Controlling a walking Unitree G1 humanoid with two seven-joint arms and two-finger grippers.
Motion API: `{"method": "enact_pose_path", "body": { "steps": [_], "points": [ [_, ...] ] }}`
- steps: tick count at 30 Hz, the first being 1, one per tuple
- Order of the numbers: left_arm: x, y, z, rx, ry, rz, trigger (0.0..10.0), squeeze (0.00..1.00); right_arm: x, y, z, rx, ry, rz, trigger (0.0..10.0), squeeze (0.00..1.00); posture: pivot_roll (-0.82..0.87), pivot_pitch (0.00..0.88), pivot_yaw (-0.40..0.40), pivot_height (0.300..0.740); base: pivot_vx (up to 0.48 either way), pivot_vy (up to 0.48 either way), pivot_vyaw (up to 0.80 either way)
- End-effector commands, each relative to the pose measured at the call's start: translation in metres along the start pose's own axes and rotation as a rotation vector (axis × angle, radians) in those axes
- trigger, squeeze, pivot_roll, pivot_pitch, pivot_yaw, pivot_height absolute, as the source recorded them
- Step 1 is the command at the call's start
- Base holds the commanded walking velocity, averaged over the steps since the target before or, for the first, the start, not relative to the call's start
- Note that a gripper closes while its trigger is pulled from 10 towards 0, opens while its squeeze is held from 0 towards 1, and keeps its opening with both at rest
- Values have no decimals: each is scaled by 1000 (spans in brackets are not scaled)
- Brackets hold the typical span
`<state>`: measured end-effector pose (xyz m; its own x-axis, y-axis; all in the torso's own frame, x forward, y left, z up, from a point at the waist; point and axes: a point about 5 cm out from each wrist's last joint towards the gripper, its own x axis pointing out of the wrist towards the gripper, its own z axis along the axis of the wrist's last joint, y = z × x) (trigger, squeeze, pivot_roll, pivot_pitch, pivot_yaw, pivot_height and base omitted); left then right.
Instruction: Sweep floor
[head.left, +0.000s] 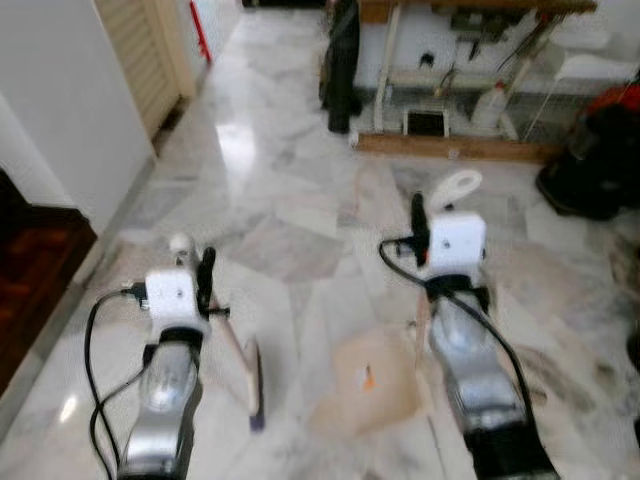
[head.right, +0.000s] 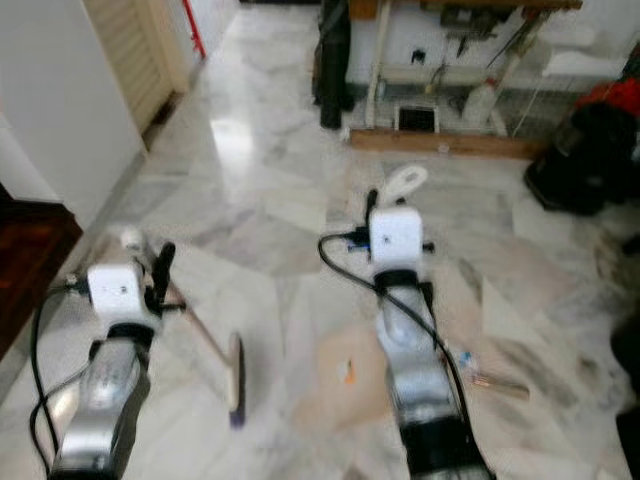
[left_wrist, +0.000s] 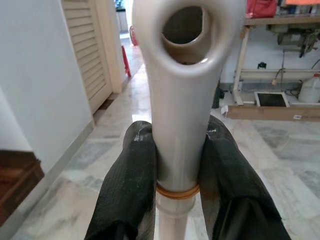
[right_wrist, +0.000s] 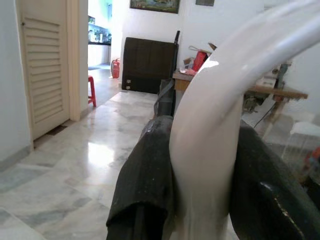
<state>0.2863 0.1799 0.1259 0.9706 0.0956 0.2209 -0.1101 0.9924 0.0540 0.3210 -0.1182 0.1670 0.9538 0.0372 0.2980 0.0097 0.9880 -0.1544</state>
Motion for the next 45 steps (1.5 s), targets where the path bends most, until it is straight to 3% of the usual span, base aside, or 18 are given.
{"method": "enact_pose_path", "body": {
  "steps": [1,45],
  "points": [
    [2,-1,7,8,-44,1,10000,0,2,-2,8,11,-41,-4,10000,0,77,84,31,740,337,0,0],
    [3,-4,10,3,-51,-7,10000,0,2,-2,8,36,-40,-7,10000,0,80,98,33,740,336,0,0]
  ]
}}
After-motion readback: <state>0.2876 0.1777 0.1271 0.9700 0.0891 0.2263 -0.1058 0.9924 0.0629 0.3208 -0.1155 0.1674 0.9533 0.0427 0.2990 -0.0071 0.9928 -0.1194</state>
